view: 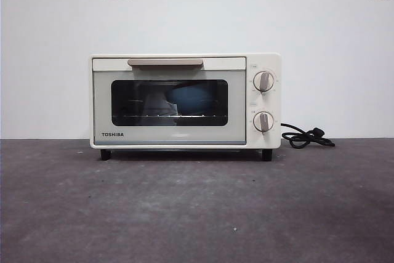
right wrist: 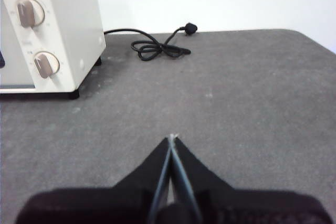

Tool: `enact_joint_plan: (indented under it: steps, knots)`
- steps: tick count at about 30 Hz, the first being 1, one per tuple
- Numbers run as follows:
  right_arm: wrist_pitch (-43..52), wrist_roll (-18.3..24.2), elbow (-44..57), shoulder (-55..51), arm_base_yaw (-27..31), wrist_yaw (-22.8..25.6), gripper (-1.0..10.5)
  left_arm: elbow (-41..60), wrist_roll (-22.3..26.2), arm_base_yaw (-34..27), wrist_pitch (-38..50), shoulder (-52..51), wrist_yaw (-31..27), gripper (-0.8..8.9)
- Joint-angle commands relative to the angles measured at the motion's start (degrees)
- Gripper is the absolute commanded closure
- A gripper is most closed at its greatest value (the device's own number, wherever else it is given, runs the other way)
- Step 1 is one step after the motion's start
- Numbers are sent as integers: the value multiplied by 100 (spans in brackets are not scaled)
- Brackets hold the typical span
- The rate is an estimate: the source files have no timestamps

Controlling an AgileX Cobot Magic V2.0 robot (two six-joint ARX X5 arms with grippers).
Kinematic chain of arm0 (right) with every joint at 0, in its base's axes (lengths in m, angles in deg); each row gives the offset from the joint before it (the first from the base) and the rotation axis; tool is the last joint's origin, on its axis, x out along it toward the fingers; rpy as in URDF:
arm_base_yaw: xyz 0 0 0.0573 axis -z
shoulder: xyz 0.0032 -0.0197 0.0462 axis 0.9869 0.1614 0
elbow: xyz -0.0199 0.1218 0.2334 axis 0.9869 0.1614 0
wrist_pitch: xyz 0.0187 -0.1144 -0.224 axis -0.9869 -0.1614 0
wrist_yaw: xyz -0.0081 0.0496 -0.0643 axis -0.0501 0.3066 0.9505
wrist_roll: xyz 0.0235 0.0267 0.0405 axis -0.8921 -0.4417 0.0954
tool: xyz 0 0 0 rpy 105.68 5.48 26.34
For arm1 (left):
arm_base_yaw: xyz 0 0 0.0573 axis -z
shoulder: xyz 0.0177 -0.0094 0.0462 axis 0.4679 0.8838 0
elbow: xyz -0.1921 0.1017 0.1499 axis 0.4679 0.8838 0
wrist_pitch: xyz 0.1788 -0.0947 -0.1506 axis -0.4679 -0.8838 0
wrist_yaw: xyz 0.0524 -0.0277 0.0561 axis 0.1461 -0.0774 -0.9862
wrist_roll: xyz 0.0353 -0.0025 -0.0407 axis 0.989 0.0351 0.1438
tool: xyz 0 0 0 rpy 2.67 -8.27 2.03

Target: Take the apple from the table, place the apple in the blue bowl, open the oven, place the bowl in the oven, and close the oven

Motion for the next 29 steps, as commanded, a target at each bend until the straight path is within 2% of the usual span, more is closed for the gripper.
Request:
enact_joint_plan:
  steps: [1,8,21,25,29]
  knots:
    - [-7,-153,109,-13,-22,7,946,55,46,-22,50,81,28,817]
    - [-94,-114,109,-13,-269,44,946,55,44,-22,50,337,28,817]
    - [-87,-122,109,-7,-267,48,946,55,44,-22,138,671,28,817]
    - [-87,-122,109,-4,-267,48,946,55,46,-22,131,664,28,817]
    - [-87,-122,109,-4,-267,50,946,55,44,-105,-46,173,90,817]
